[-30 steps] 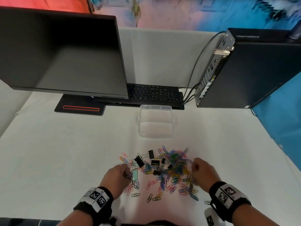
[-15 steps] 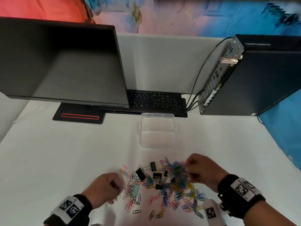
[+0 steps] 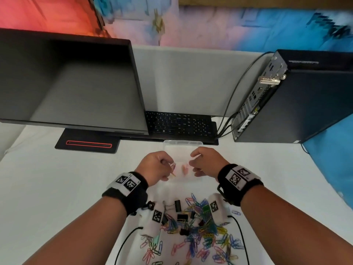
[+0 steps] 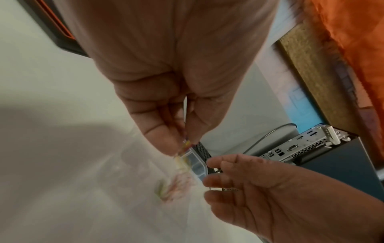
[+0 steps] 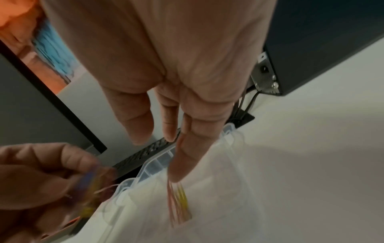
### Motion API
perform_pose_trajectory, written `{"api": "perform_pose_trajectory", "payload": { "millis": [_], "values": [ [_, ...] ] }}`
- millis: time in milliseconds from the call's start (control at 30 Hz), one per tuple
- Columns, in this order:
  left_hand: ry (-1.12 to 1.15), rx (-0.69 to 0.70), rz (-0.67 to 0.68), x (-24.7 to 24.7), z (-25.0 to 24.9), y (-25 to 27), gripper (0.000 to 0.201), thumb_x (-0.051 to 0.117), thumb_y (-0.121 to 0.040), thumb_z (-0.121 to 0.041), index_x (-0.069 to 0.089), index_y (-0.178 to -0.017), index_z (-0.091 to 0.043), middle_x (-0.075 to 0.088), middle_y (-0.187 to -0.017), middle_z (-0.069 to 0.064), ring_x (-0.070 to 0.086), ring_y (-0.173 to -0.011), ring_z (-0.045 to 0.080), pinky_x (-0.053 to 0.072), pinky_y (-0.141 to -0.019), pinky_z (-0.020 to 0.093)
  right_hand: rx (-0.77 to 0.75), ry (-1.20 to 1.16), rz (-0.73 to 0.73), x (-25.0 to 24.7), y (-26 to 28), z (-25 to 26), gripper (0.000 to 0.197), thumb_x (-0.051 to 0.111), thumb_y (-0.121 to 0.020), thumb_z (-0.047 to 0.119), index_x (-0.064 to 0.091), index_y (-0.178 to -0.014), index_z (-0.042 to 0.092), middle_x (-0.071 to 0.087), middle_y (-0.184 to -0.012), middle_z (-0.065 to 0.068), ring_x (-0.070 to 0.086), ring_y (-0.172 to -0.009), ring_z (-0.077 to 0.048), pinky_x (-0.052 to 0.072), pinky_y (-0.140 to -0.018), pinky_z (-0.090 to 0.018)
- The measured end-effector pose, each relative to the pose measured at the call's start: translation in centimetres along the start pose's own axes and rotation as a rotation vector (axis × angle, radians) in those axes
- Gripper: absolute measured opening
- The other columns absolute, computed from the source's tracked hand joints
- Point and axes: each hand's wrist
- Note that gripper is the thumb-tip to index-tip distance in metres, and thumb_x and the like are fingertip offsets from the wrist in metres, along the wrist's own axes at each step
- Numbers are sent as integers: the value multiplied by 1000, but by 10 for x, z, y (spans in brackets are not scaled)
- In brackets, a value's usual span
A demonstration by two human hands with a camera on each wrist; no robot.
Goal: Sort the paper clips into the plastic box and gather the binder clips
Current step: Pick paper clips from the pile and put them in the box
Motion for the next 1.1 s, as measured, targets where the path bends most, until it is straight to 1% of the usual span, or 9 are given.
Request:
{"api": "perform_pose_trajectory", "payload": {
  "millis": [133,233,300,400,533,633,767,900,1100],
  "values": [
    [-135,13,-78,-15,19,3,24,54,-88,-1,67,-87,-22,65,-81,6,65,-67,20,55,-54,28,-157,366,-130,-33,22,-30,22,54,-89,11,61,-108,20,60,-99,0,61,-85,-23,55,-79,-39],
    [-492,4,-89,-37,59,27,28,54,-84,0,66,-90,-25,63,-93,3,66,-76,21,54,-69,32,-168,682,-36,-47,54,-67,38,49,-90,8,55,-124,23,57,-120,-1,55,-107,-21,44,-92,-30],
    [-712,5,-5,-40,89,54,44,56,-79,1,65,-113,-25,58,-111,1,61,-97,21,46,-84,27,-167,908,135,-46,76,-93,53,46,-94,12,35,-144,21,39,-144,-2,38,-129,-21,33,-107,-30],
    [-832,115,22,-32,125,93,59,59,-76,-3,56,-131,-21,51,-134,7,47,-118,29,40,-100,37,-213,1044,249,-36,99,-123,72,48,-95,23,4,-153,29,8,-159,2,10,-144,-18,22,-116,-31],
    [-850,227,-30,-14,148,114,59,60,-80,-49,50,-134,-26,46,-141,0,37,-127,22,43,-101,43,-246,1071,237,-16,99,-143,104,61,-82,57,-13,-151,30,-9,-161,6,-10,-146,-17,12,-119,-39],
    [-887,207,-52,1,151,120,79,60,-69,-69,51,-133,-23,46,-141,-2,38,-127,23,44,-99,43,-280,1146,163,-3,100,-151,106,61,-78,61,-6,-152,25,-6,-161,3,-8,-146,-21,11,-118,-40],
    [-918,169,-97,14,153,133,88,60,-57,-76,57,-125,-21,51,-135,3,42,-121,26,46,-94,44,-271,1119,3,7,110,-162,85,62,-78,55,23,-147,23,23,-152,0,21,-137,-24,33,-107,-40],
    [-897,103,-138,25,161,150,88,63,-52,-74,55,-124,-23,51,-128,1,44,-112,28,46,-92,41,-248,1010,-97,20,119,-173,55,67,-78,42,49,-125,22,44,-124,-2,39,-108,-24,49,-84,-36],
    [-791,91,-204,49,159,143,69,76,-63,-54,56,-121,-20,49,-115,1,42,-102,21,45,-89,33,-143,784,-185,39,125,-169,23,63,-87,26,52,-106,19,42,-110,-3,39,-94,-21,45,-79,-33]
  ]
}}
Point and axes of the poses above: each hand's wrist, its own y-axis away from the middle knuckle, its own x-axis out of the palm, z = x × y
